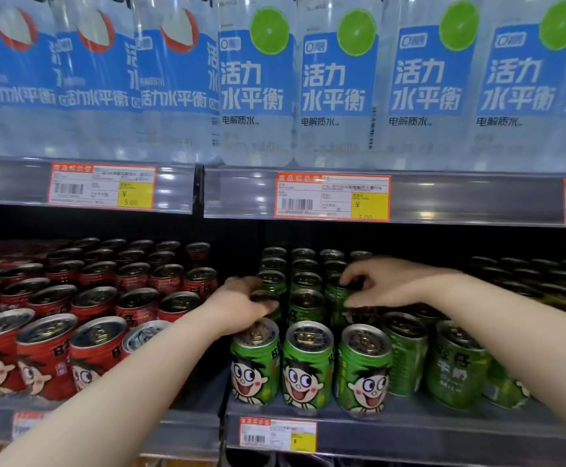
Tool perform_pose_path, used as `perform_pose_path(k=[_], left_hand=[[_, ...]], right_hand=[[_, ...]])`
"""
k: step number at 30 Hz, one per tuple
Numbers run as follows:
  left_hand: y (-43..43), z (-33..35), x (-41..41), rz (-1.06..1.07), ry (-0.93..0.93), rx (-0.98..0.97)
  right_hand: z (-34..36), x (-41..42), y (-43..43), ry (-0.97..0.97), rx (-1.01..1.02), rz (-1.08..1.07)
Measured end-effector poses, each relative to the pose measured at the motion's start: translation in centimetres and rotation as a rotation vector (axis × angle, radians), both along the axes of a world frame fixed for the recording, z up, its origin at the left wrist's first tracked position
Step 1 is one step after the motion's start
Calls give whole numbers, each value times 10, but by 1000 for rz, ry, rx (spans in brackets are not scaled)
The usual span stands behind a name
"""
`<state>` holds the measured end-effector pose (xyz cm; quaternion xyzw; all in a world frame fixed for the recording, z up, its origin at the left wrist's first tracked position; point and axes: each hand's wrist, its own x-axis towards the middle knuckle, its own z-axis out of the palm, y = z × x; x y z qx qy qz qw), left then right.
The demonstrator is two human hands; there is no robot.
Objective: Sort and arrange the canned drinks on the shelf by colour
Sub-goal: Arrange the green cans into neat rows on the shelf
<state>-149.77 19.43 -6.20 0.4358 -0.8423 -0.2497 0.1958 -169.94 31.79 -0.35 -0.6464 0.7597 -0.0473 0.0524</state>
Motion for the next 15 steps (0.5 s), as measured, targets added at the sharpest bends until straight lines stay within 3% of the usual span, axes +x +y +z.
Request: perform_pose_path(k=[4, 6, 10, 15], left_hand=[[23, 0, -12, -146, -46, -195], [38, 0, -18, -252, -191, -259], [43, -7, -26, -278, -445, -250], [41, -8, -28, -288, -515, -221]], right_hand=[[10, -21, 32, 110, 336, -14], [2, -26, 39, 142, 405, -29], [-12, -31, 41, 154, 271, 12], [-19, -37, 26, 112, 185, 63]])
